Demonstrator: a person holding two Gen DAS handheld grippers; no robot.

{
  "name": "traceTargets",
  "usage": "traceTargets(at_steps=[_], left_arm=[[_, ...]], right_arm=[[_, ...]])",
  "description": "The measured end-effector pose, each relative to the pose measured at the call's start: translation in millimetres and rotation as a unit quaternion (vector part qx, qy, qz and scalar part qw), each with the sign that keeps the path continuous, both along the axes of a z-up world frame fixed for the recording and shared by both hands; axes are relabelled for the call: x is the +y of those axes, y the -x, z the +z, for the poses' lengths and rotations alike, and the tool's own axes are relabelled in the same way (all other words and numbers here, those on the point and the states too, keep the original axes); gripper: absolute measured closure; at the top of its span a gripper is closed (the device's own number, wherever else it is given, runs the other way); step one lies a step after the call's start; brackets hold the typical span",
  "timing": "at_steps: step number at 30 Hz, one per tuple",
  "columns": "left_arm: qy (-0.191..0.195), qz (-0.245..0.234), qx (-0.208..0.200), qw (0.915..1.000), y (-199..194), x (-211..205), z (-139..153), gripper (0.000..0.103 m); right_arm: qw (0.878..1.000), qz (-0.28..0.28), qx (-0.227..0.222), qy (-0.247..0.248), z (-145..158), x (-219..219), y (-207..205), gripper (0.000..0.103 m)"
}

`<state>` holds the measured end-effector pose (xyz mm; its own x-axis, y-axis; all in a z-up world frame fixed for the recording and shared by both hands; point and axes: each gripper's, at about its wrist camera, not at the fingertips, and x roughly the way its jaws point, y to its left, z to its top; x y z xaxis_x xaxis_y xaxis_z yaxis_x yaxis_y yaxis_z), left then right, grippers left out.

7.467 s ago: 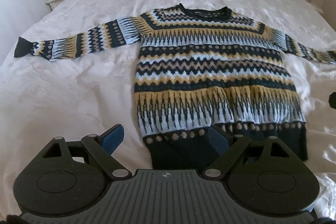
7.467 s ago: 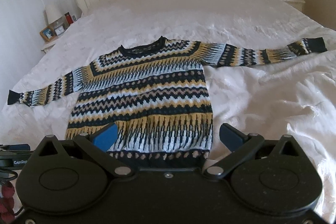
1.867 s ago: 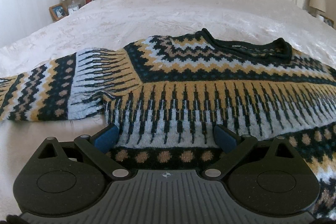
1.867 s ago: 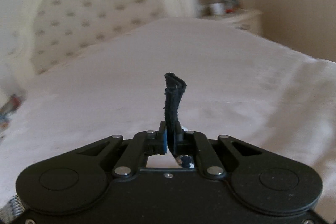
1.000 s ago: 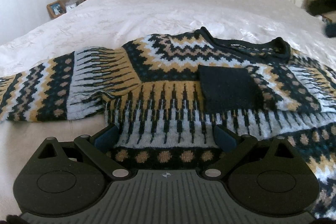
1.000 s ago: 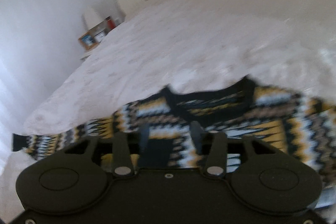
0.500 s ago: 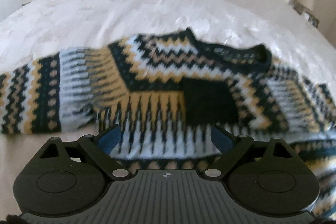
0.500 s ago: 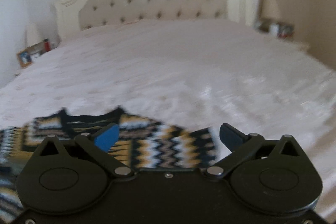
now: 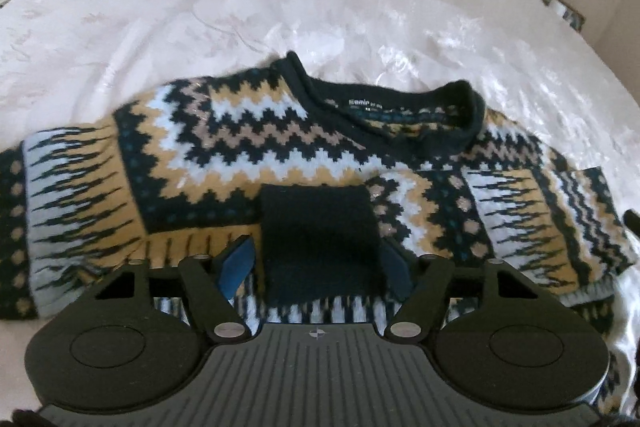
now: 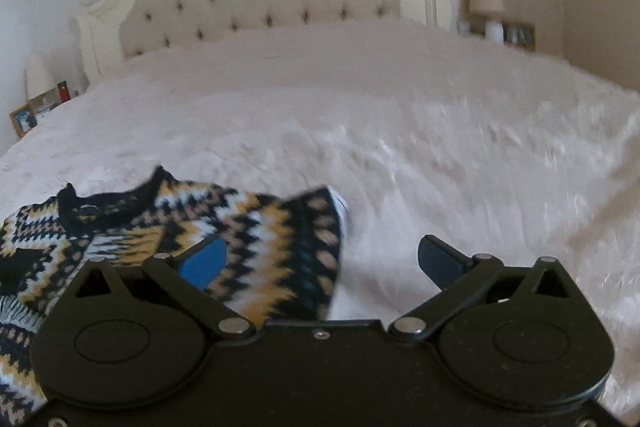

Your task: Fold small clothes

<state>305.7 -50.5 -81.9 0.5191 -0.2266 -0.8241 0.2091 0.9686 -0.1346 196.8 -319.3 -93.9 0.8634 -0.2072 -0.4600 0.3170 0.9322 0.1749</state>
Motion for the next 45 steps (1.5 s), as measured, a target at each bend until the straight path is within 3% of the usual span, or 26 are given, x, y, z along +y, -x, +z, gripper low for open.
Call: traceTargets(at_steps=[2, 3, 7, 14, 20, 23, 31, 40, 42, 43, 44, 45], left_arm=[[0.002, 0.004, 0.008, 1.0000, -4.9, -1.3, -5.0, 0.040], [0.001, 0.009, 0.010, 0.9999, -7.1, -1.9, -7.4, 0.046], [0.000, 0.026, 0.000, 0.9997, -7.2, 0.4, -6.8, 0.088], [0.022, 0.045, -0.087, 0.9949, 9.6, 23.7, 43.8, 0.094], [0.002, 0.070, -0.141, 0.9875, 8.1, 56.7, 86.0, 0.094], [-0.012, 0.085, -0.135, 0.9871, -0.8, 74.3, 86.1, 0.094], [-0.002, 0.125, -0.078, 0.9892, -15.5, 99.3, 47.9, 0.094], [-0.011, 0.137, -0.044, 0.9895, -24.2, 104.1, 22.6, 0.093], [-0.017, 0.133, -0.046, 0.9899, -24.9, 102.1, 22.2, 0.093], [-0.020, 0.131, -0.046, 0.9901, -25.0, 101.7, 21.9, 0.093], [-0.022, 0.129, -0.045, 0.9904, -26.0, 101.0, 21.1, 0.093], [-0.025, 0.127, -0.044, 0.9907, -26.5, 100.3, 20.6, 0.093]], right_arm=[[1.000, -0.010, -0.008, -0.025, 1.8, -11.5, 1.8, 0.001], [0.999, -0.014, -0.009, -0.037, 0.9, -16.0, 3.4, 0.001], [0.998, -0.025, -0.005, -0.060, -2.4, -25.0, 6.8, 0.001], [0.996, -0.035, -0.008, -0.078, -3.8, -33.3, 10.3, 0.001], [0.993, -0.036, -0.011, -0.110, -5.5, -40.7, 12.1, 0.001], [0.992, -0.026, -0.008, -0.123, -7.4, -38.7, 9.8, 0.001], [0.990, 0.037, 0.001, -0.133, -11.5, -13.3, -4.0, 0.001], [0.984, 0.108, 0.032, -0.140, -28.0, 14.2, -29.6, 0.034], [0.983, 0.123, 0.029, -0.130, -27.2, 20.4, -30.1, 0.046], [0.982, 0.135, 0.027, -0.131, -27.0, 21.4, -30.3, 0.069], [0.982, 0.135, 0.027, -0.130, -25.9, 22.4, -30.2, 0.076], [0.984, 0.132, 0.030, -0.119, -24.1, 23.9, -30.1, 0.078]])
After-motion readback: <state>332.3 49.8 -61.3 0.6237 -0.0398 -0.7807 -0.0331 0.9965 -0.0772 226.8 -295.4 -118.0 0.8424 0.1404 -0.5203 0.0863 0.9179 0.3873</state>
